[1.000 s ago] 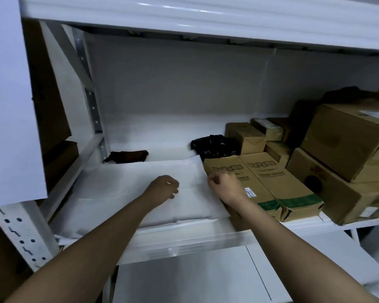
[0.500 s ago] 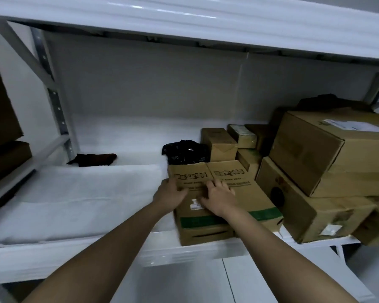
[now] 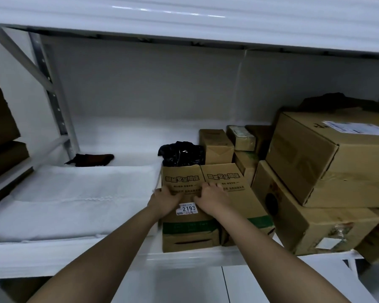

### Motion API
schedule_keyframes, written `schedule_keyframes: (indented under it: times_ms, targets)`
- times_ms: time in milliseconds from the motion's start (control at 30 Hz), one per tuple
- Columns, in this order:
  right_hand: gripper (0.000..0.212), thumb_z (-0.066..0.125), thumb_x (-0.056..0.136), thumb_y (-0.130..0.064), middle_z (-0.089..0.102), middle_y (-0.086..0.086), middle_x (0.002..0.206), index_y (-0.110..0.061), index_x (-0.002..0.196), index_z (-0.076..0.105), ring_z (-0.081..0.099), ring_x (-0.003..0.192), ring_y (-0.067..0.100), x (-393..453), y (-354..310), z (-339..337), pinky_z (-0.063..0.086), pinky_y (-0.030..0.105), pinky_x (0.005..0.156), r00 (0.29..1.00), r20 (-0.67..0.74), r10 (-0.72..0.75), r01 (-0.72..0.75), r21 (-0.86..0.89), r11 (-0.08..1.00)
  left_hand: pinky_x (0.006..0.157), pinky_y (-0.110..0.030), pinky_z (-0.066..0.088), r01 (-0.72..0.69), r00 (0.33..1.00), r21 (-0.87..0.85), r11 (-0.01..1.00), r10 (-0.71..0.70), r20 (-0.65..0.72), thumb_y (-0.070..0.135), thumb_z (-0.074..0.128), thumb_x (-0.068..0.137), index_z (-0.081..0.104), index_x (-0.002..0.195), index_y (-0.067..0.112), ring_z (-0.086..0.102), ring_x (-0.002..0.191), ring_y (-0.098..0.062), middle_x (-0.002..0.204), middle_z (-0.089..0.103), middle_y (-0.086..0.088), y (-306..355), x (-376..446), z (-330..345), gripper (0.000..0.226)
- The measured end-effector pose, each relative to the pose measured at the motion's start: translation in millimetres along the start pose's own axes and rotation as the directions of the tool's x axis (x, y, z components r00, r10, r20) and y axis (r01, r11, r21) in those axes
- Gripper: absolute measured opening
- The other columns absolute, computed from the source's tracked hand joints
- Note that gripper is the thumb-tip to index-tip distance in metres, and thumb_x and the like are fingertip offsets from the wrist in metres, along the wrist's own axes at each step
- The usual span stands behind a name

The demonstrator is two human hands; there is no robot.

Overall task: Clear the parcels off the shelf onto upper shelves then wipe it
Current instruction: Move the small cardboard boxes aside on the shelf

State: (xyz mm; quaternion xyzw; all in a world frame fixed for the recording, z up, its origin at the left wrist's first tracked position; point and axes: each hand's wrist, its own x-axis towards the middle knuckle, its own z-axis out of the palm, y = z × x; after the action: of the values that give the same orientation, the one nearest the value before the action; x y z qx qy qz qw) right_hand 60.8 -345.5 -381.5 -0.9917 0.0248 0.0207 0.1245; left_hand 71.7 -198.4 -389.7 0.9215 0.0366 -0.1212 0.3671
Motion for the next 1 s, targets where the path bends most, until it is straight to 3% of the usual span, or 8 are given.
schedule_keyframes:
  times_ms: [167, 300, 400, 467, 633, 733, 867, 1000]
  targets:
    - [0.046, 0.042, 0.096, -0.040, 0.044, 0.008, 0.141, -0.012, 0.132, 0.050, 0.033, 0.132, 0.028, 3, -10, -9, 0.035, 0.039, 0.105, 0.996, 0.029, 0.079, -0.082, 0.140, 0.987, 0.102, -0.046, 0.043, 0.061, 0.998, -0.243, 0.968, -0.061, 0.006, 0.068, 0.042, 0.058, 0.045, 0.136, 0.025, 0.054, 0.118, -0.034, 0.131, 0.055, -0.013, -14, 40, 11, 0.089]
    - [0.046, 0.041, 0.097, -0.039, 0.044, 0.009, 0.142, -0.011, 0.132, 0.050, 0.030, 0.135, 0.028, 1, -13, -13, 0.034, 0.040, 0.106, 0.991, 0.059, 0.119, -0.129, 0.197, 0.972, 0.098, -0.047, 0.046, 0.056, 0.998, -0.418, 0.907, -0.044, 0.038, 0.066, 0.051, 0.066, 0.050, 0.129, 0.030, 0.061, 0.108, -0.030, 0.122, 0.063, -0.009, -15, 50, 10, 0.073]
    - [0.045, 0.043, 0.095, -0.037, 0.050, 0.010, 0.135, -0.010, 0.129, 0.053, 0.034, 0.132, 0.031, 4, -12, -16, 0.038, 0.041, 0.105, 0.978, 0.109, 0.180, -0.209, 0.394, 0.895, 0.066, -0.028, 0.051, 0.053, 0.998, -0.510, 0.858, -0.038, 0.040, 0.032, 0.049, 0.096, 0.049, 0.114, 0.011, 0.061, 0.080, -0.018, 0.097, 0.062, -0.007, 17, -1, -13, 0.028]
    - [0.044, 0.044, 0.090, -0.036, 0.056, 0.012, 0.127, -0.010, 0.122, 0.058, 0.044, 0.126, 0.033, 11, -13, -17, 0.043, 0.043, 0.101, 0.968, 0.143, 0.205, -0.250, 0.530, 0.810, 0.054, -0.022, 0.044, 0.076, 0.996, -0.538, 0.839, -0.043, 0.074, 0.029, 0.044, 0.099, 0.051, 0.119, 0.008, 0.058, 0.072, -0.014, 0.092, 0.061, -0.007, 17, 0, -16, 0.029]
    - [0.020, 0.040, 0.098, -0.018, 0.059, 0.010, 0.102, -0.009, 0.103, 0.058, 0.053, 0.089, 0.020, 8, -10, -32, 0.046, 0.032, 0.084, 0.951, 0.243, 0.190, -0.309, 0.753, 0.581, 0.057, -0.024, 0.039, 0.130, 0.991, -0.613, 0.780, -0.084, 0.102, 0.030, 0.038, 0.101, 0.057, 0.107, 0.012, 0.054, 0.070, -0.012, 0.085, 0.060, -0.001, 14, 3, -17, 0.027]
    - [0.016, 0.039, 0.099, -0.015, 0.050, 0.003, 0.094, -0.011, 0.090, 0.051, 0.045, 0.094, 0.017, 11, -4, -38, 0.036, 0.029, 0.085, 0.938, 0.274, 0.211, -0.344, 0.808, 0.479, 0.055, -0.027, 0.040, 0.168, 0.985, -0.668, 0.725, -0.104, 0.134, 0.032, 0.038, 0.101, 0.060, 0.095, 0.014, 0.058, 0.072, -0.016, 0.082, 0.063, -0.004, 15, 3, -18, 0.029]
    - [0.018, 0.042, 0.096, -0.016, 0.051, 0.004, 0.099, -0.016, 0.080, 0.050, 0.045, 0.100, 0.019, 13, -1, -37, 0.037, 0.032, 0.086, 0.919, 0.312, 0.241, -0.389, 0.816, 0.427, 0.064, -0.030, 0.048, 0.218, 0.972, -0.668, 0.711, -0.096, 0.215, 0.037, 0.042, 0.098, 0.065, 0.101, 0.014, 0.065, 0.081, -0.023, 0.090, 0.070, -0.009, 15, 4, -18, 0.032]
    - [0.016, 0.040, 0.098, -0.014, 0.050, 0.004, 0.094, -0.014, 0.090, 0.054, 0.045, 0.097, 0.019, 13, -3, -38, 0.038, 0.032, 0.089, 0.922, 0.309, 0.233, -0.386, 0.779, 0.494, 0.067, -0.032, 0.051, 0.241, 0.963, -0.655, 0.716, -0.091, 0.255, 0.037, 0.044, 0.098, 0.063, 0.104, 0.014, 0.067, 0.086, -0.025, 0.096, 0.071, -0.011, 13, 3, -17, 0.031]
